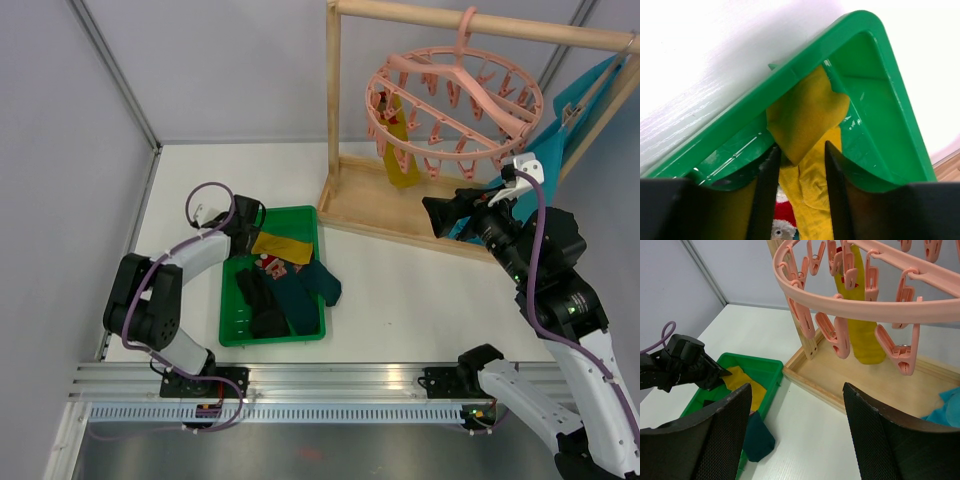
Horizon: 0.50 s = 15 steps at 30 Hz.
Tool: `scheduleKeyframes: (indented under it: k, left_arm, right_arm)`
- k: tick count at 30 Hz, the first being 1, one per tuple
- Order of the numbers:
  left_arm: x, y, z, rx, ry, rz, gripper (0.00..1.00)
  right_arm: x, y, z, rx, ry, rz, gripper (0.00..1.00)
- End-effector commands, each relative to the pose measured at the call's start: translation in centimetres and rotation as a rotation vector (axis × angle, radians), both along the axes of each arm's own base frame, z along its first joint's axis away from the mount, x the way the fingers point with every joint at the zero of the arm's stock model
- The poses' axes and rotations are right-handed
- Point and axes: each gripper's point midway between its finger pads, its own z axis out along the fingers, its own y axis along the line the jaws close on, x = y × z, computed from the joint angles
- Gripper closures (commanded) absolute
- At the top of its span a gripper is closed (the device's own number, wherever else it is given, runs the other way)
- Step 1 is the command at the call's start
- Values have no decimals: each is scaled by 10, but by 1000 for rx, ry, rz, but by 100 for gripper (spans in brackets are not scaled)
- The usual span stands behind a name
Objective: Clip the socks to the hanger
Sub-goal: Pick up the sock from the bin.
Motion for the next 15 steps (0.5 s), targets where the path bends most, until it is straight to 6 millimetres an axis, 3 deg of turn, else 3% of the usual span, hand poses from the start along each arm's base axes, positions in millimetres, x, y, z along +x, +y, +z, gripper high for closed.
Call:
scheduleKeyframes:
  k: [1,3,10,15]
  left_arm:
    - [23,2,19,-8,-79,46,57]
    - [26,1,21,-6,-84,42,62]
    - [33,-2,30,25,-95,-15,95]
    - [38,-10,47,35,-133,-115,98]
  right_arm:
    - [-2,0,2,-7,-17,4,20]
    - [-2,0,2,-8,-16,4,20]
    - [-1,0,3,-8,-16,3,20]
    - [0,1,4,-1,-16,4,20]
